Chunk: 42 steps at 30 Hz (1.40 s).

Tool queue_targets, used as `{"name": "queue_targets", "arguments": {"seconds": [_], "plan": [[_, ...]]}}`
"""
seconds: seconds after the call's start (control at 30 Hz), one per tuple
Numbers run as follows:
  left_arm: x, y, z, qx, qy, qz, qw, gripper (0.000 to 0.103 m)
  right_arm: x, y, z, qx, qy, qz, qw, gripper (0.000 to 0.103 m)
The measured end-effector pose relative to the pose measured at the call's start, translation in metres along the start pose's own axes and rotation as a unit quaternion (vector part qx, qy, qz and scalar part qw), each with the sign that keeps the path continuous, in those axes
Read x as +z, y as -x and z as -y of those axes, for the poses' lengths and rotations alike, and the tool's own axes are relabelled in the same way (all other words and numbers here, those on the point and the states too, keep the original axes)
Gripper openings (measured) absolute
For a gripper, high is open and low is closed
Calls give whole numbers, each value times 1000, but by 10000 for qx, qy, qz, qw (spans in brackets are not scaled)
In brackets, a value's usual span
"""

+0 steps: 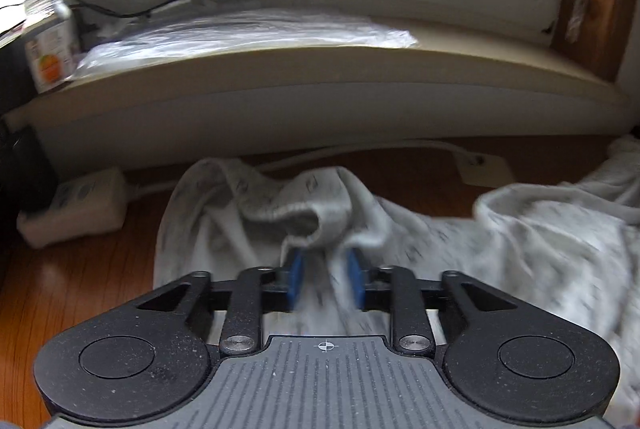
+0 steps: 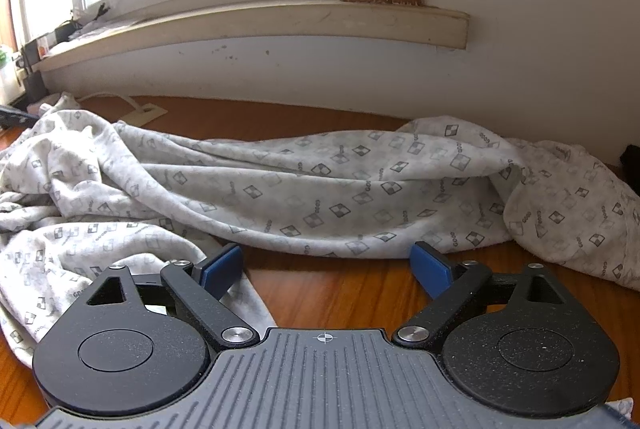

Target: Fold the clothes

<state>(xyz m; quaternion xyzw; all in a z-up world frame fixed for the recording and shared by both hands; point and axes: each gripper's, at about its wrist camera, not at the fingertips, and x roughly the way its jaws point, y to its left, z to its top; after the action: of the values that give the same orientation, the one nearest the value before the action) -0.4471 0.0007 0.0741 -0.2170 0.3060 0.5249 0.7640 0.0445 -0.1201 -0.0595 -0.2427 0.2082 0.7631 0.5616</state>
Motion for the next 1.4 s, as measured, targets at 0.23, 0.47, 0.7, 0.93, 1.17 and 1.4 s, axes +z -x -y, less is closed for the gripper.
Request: {"name": "queue_targets", "arguments": {"seconds": [0.23,0.47,0.7,0.93,1.17,1.4], "plan": [[11,-8,-12,218,82,385,9990,0,0,0,0,19,-13,3,10000,91],[20,24,-58,1174,568,923,9872,0,0,0,-1,6,-1,-3,10000,91],[-3,19,-69,1404,739,673,9850,11,0,0,-1,-13,17,-8,10000,91],[-2,35,-32,1088,484,891,9889,41,0,0,-1,-7,16,-8,10000,91],[9,10,41,50,-140,889,9959,49,0,0,-1,5,5,-6,10000,91],[12,-11,80,-915,-719,576,9915,61,0,0,1,59,-55,9,10000,92]]}}
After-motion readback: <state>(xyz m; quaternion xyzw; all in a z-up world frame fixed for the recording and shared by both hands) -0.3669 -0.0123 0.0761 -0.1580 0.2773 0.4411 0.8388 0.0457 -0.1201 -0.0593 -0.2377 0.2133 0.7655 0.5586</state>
